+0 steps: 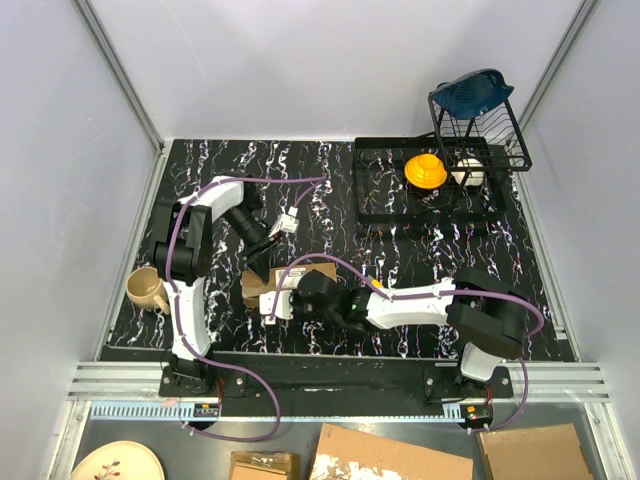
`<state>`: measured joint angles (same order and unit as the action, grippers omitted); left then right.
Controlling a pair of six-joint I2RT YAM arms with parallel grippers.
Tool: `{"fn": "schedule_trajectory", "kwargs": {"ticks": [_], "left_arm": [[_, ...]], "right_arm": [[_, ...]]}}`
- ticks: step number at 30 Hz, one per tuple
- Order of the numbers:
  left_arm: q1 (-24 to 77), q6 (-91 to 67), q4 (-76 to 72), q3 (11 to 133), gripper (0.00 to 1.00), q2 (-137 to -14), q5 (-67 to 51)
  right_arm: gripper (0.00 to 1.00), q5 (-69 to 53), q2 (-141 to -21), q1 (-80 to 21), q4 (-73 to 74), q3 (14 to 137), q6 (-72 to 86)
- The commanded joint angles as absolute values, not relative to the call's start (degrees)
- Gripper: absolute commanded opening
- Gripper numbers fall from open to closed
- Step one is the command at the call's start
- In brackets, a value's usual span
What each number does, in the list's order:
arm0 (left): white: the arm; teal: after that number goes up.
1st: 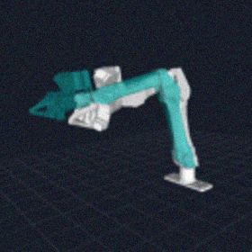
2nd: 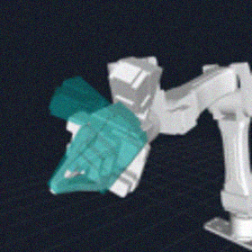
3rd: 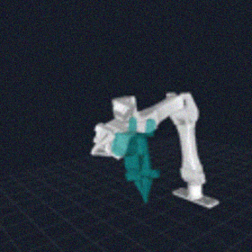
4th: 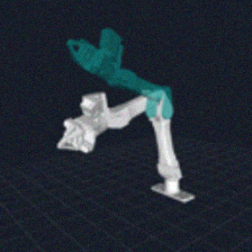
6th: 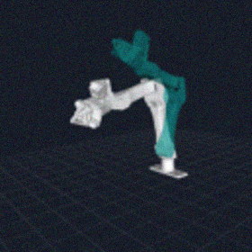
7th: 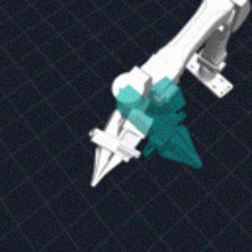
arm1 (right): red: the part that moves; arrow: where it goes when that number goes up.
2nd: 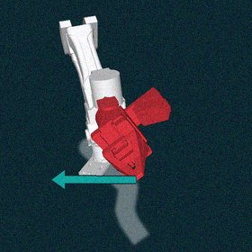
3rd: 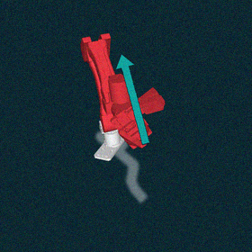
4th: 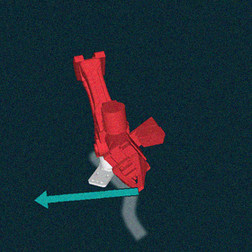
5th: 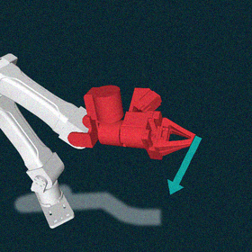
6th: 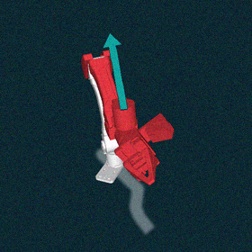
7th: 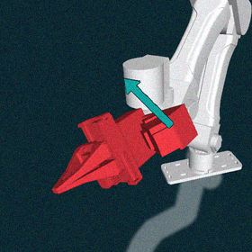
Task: Unpack the express box
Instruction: Open the express box at the center of the board.
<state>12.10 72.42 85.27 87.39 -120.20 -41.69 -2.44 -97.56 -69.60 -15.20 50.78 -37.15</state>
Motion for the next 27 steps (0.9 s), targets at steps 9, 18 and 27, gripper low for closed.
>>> {"fn": "schedule_trajectory", "kwargs": {"ticks": [9,18,27], "left_arm": [[12.1,75.0,83.1,87.5,0.44,-123.1,-32.8],[12.0,74.7,83.4,88.3,0.44,-123.0,-32.6],[12.0,74.7,83.8,88.3,0.44,-123.0,-32.8]], "right_arm": [[0.0,-8.4,-98.2,-72.2,-9.3,46.0,-28.0],[0.0,-10.0,-101.8,-72.2,-10.6,43.6,-24.2],[0.18,-2.1,-95.5,-72.2,-10.9,46.6,-28.7]]}}
